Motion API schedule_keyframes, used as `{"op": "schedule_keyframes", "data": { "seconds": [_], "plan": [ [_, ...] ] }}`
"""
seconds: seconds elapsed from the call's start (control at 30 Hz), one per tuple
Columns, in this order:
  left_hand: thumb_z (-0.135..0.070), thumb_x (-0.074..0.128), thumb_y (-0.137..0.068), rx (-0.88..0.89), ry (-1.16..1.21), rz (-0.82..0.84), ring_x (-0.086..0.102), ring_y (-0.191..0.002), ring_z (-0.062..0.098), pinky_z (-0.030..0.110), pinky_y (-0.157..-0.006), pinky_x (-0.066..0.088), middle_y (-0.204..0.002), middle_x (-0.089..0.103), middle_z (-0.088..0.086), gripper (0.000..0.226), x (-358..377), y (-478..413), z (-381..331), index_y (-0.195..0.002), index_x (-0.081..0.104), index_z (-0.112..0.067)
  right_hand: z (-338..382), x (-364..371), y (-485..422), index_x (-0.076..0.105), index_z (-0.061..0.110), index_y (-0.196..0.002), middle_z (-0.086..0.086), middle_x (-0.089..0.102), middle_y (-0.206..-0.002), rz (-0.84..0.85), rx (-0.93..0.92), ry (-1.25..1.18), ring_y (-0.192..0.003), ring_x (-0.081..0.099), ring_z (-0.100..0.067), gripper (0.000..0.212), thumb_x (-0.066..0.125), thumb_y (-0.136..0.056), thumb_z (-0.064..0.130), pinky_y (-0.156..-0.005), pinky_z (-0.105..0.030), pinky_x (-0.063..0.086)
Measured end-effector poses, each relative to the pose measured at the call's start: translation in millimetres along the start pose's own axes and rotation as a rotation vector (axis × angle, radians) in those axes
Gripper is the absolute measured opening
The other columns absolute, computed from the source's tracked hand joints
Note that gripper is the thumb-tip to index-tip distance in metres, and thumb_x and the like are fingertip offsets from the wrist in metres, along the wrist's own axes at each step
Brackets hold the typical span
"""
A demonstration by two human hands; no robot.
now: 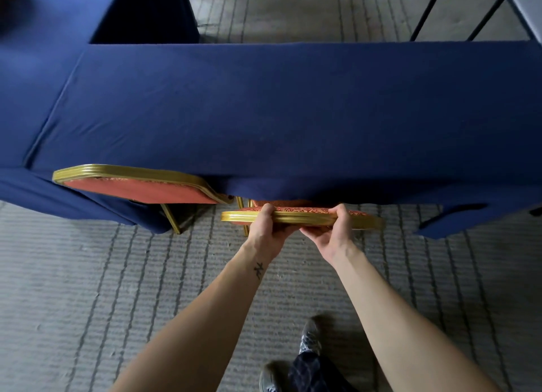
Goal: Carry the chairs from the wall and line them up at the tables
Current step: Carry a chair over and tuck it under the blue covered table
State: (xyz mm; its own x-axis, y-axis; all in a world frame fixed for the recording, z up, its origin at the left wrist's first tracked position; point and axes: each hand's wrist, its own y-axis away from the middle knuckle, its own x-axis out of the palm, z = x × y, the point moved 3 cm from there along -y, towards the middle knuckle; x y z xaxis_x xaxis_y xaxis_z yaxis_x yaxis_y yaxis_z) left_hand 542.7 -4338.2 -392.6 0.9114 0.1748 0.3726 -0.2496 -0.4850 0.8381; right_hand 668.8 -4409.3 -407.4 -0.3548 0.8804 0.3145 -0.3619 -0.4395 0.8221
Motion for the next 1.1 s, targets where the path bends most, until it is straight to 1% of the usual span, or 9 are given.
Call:
{"op": "schedule_keyframes", "data": {
  "seconds": [0.07, 0.17, 0.3, 0.4, 0.47, 0.57, 0.63, 0.83, 1.1],
  "plan": [
    [-0.022, 0.051, -0.104, -0.012, 0.009, -0.003, 0.071, -0.1, 0.038, 0.048, -0.074, 0.063, -0.102, 0.074, 0.027, 0.034, 11, -4, -6, -0.114, 0.058, 0.009, 10, 6, -10, 0.055, 0.008, -0.105, -0.022, 0.066, -0.113, 0.018, -0.002, -0.008, -0.116, 0.065, -0.038, 0.025, 0.054, -0.088, 0.025, -0.096, -0.057, 0.055],
    [-0.021, 0.053, -0.103, -0.009, 0.009, -0.021, 0.071, -0.099, 0.038, 0.043, -0.06, 0.062, -0.119, 0.068, 0.031, 0.037, 25, -17, -15, -0.124, 0.053, 0.01, 26, 17, -25, 0.053, 0.009, -0.1, -0.019, 0.063, -0.108, 0.036, 0.001, -0.023, -0.113, 0.066, -0.038, 0.019, 0.054, -0.088, 0.023, -0.098, -0.059, 0.053],
    [-0.019, 0.05, -0.104, 0.003, -0.02, -0.012, 0.069, -0.101, 0.033, 0.045, -0.075, 0.064, -0.113, 0.068, 0.022, 0.03, 41, -33, -28, -0.123, 0.054, 0.004, 41, 31, -39, 0.054, 0.008, -0.112, -0.02, 0.063, -0.113, 0.056, -0.007, -0.027, -0.117, 0.064, -0.038, 0.032, 0.056, -0.083, 0.023, -0.094, -0.059, 0.055],
    [-0.015, 0.056, -0.1, -0.001, -0.039, -0.03, 0.073, -0.092, 0.032, 0.038, -0.056, 0.062, -0.117, 0.068, 0.026, 0.034, 46, -39, -36, -0.125, 0.055, 0.008, 47, 38, -46, 0.056, 0.008, -0.117, -0.02, 0.064, -0.118, 0.071, -0.01, -0.019, -0.119, 0.063, -0.037, 0.036, 0.055, -0.084, 0.024, -0.092, -0.058, 0.056],
    [-0.012, 0.056, -0.1, 0.017, -0.082, -0.014, 0.075, -0.083, 0.028, 0.034, -0.054, 0.06, -0.115, 0.069, 0.026, 0.033, 51, -43, -40, -0.124, 0.056, 0.01, 52, 43, -50, 0.057, 0.006, -0.122, -0.021, 0.065, -0.123, 0.073, -0.016, -0.026, -0.12, 0.063, -0.038, 0.042, 0.055, -0.084, 0.025, -0.091, -0.058, 0.057],
    [-0.017, 0.059, -0.096, 0.004, -0.034, -0.033, 0.072, -0.099, 0.039, 0.044, -0.062, 0.063, -0.118, 0.068, 0.03, 0.04, 54, -51, -44, -0.126, 0.054, 0.009, 54, 48, -57, 0.058, 0.006, -0.128, -0.021, 0.064, -0.128, 0.071, -0.026, -0.027, -0.118, 0.063, -0.037, 0.048, 0.055, -0.084, 0.026, -0.091, -0.058, 0.057],
    [-0.018, 0.058, -0.096, 0.012, -0.018, -0.022, 0.07, -0.104, 0.041, 0.048, -0.067, 0.064, -0.12, 0.067, 0.031, 0.041, 54, -53, -45, -0.127, 0.053, 0.009, 53, 48, -58, 0.059, 0.008, -0.12, -0.02, 0.064, -0.126, 0.076, -0.023, -0.025, -0.118, 0.063, -0.037, 0.04, 0.054, -0.086, 0.026, -0.093, -0.057, 0.057],
    [-0.018, 0.053, -0.099, 0.048, -0.039, -0.008, 0.07, -0.101, 0.037, 0.051, -0.078, 0.063, -0.114, 0.069, 0.027, 0.038, 54, -57, -41, -0.126, 0.054, 0.008, 52, 44, -59, 0.059, 0.011, -0.126, -0.018, 0.065, -0.125, 0.101, 0.006, -0.031, -0.113, 0.064, -0.033, 0.04, 0.053, -0.091, 0.028, -0.098, -0.056, 0.055],
    [-0.021, 0.056, -0.094, 0.052, 0.004, -0.006, 0.069, -0.106, 0.044, 0.059, -0.088, 0.059, -0.122, 0.067, 0.031, 0.044, 48, -67, -35, -0.13, 0.054, 0.005, 53, 38, -55, 0.058, 0.007, -0.13, -0.022, 0.062, -0.132, 0.126, 0.029, -0.034, -0.117, 0.062, -0.036, 0.047, 0.055, -0.089, 0.027, -0.097, -0.055, 0.056]
  ]
}}
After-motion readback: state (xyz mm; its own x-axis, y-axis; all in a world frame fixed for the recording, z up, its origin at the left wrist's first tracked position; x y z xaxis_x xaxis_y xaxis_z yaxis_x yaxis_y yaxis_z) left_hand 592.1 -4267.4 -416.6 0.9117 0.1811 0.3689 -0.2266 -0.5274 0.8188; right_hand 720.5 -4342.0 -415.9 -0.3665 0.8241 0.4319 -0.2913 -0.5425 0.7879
